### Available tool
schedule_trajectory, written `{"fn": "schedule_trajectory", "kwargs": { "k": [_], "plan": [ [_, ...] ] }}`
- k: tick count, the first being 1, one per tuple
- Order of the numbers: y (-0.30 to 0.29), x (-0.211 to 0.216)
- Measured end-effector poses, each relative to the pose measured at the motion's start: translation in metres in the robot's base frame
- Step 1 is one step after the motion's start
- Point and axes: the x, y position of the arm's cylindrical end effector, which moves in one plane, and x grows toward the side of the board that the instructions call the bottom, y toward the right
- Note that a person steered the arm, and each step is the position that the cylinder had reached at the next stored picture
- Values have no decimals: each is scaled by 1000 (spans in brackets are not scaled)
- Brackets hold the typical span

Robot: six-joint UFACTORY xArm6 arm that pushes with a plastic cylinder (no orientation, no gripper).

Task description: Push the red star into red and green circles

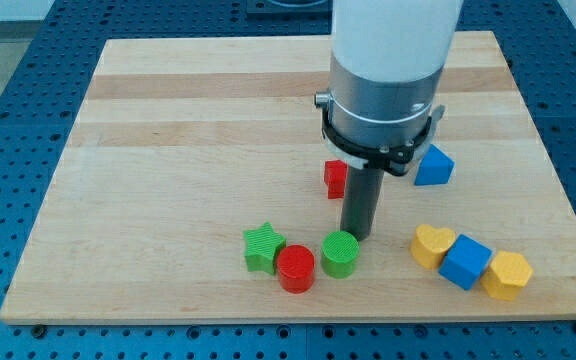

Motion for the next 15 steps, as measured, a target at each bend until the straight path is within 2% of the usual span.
{"fn": "schedule_trajectory", "kwargs": {
  "k": [1, 3, 5, 6, 7, 8, 9, 12, 15],
  "plan": [
    [12, -20],
    [18, -88],
    [-22, -90],
    [-22, -73],
    [-32, -78],
    [-57, -106],
    [-68, -108],
    [-68, -39],
    [-68, -23]
  ]
}}
